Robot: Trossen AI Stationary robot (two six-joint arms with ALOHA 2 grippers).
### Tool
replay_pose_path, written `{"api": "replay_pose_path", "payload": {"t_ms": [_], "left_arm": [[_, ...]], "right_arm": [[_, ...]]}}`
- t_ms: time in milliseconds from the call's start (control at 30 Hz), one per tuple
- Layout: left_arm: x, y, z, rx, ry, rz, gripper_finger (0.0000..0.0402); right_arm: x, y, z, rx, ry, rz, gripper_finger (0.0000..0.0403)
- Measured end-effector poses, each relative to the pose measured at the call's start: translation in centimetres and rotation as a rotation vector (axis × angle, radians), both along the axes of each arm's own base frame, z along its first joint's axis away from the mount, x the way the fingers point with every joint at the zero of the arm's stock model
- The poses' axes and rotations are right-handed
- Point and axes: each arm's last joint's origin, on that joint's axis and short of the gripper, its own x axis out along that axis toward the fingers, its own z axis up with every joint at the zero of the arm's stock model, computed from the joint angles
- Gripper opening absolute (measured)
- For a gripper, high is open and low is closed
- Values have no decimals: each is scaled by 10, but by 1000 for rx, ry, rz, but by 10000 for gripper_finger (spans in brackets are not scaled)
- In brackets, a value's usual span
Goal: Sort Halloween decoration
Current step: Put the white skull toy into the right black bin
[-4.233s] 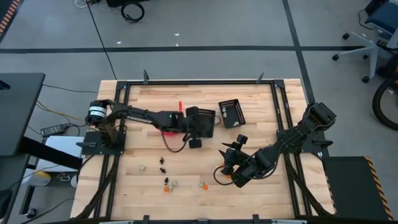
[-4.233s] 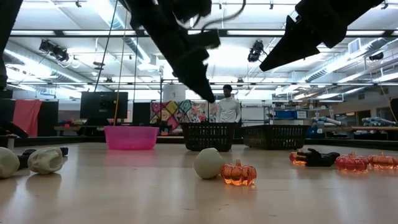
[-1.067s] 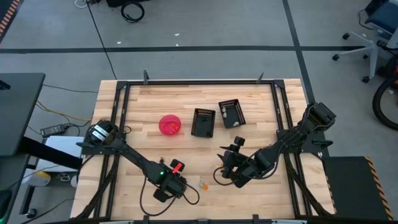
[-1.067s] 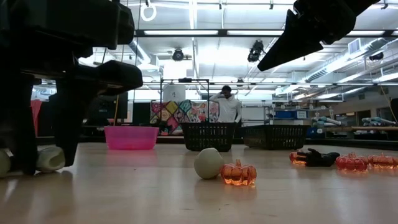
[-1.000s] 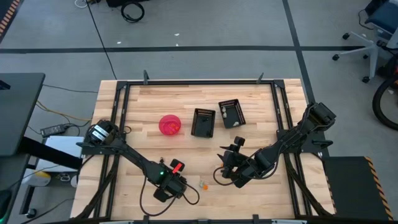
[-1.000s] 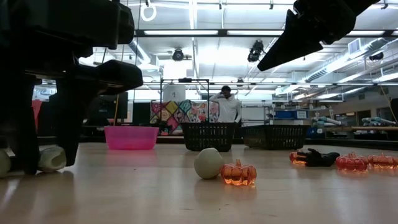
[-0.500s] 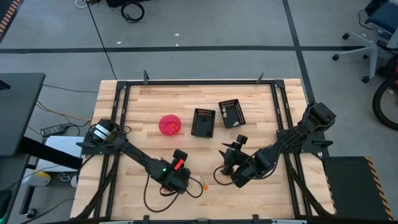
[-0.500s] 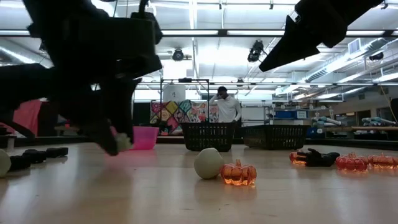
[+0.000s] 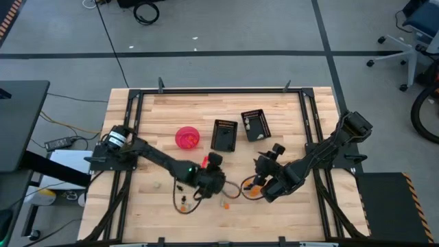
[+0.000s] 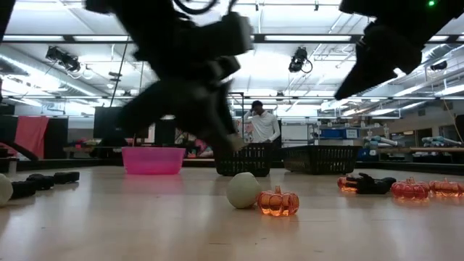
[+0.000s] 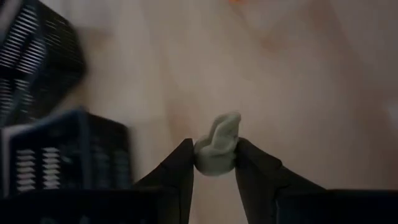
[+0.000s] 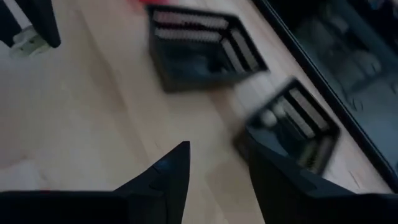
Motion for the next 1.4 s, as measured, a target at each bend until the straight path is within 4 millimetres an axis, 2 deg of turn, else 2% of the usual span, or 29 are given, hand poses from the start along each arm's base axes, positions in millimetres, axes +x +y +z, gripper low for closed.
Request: {"api": "replay_pose_path", "payload": {"t_ms": [100,333,600,800,1067,1267,1400], "left_arm": [[13,19,5,-4,-69,18,105],[39,77,16,-132,-236,94,105],[59,124,36,-190,-509,167,105],[80,143,42,-231,-585,207,105],[115,169,27,-268,-570,300,105],[123,193,12,-291,-503,394,105],[123,196,13,-303,-501,389,106]], "right_arm": [[-14,-2,8,19,-28,-66,165],[-44,-5,24,4,-140,-196,165],[-50,-4,25,-12,-203,-216,165],[-49,-4,25,-14,-220,-210,165],[-49,-3,25,-13,-225,-204,165],[-50,-2,25,-16,-226,-199,165],[-50,-2,25,-18,-226,-198,165]]}}
